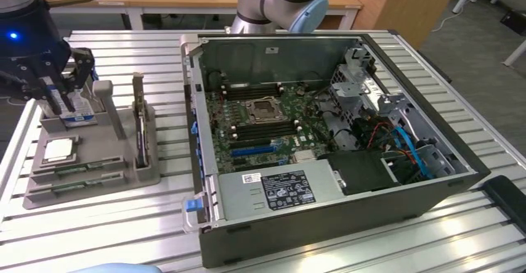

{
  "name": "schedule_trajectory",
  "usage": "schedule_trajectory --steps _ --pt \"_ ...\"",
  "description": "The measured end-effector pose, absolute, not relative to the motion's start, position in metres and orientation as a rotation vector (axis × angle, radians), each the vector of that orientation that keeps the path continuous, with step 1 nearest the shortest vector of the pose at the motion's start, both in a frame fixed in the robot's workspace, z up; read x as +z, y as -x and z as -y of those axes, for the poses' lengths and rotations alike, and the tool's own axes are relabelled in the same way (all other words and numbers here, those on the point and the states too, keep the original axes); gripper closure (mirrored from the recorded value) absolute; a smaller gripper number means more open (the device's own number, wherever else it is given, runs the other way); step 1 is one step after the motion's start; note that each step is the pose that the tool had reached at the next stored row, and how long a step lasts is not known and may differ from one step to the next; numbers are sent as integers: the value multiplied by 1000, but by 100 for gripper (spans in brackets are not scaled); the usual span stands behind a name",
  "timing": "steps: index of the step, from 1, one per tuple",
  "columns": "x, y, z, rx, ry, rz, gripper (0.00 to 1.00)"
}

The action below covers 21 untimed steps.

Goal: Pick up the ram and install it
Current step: 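Pick up the ram and move it above insertion slot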

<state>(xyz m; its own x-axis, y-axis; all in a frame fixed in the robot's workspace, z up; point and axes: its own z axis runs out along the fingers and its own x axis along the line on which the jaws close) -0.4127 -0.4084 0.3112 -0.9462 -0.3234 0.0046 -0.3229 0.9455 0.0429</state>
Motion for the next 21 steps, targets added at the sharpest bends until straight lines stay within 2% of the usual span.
schedule_trajectory --steps 21 --pt "305 413 408 -60 -1087 2926 76"
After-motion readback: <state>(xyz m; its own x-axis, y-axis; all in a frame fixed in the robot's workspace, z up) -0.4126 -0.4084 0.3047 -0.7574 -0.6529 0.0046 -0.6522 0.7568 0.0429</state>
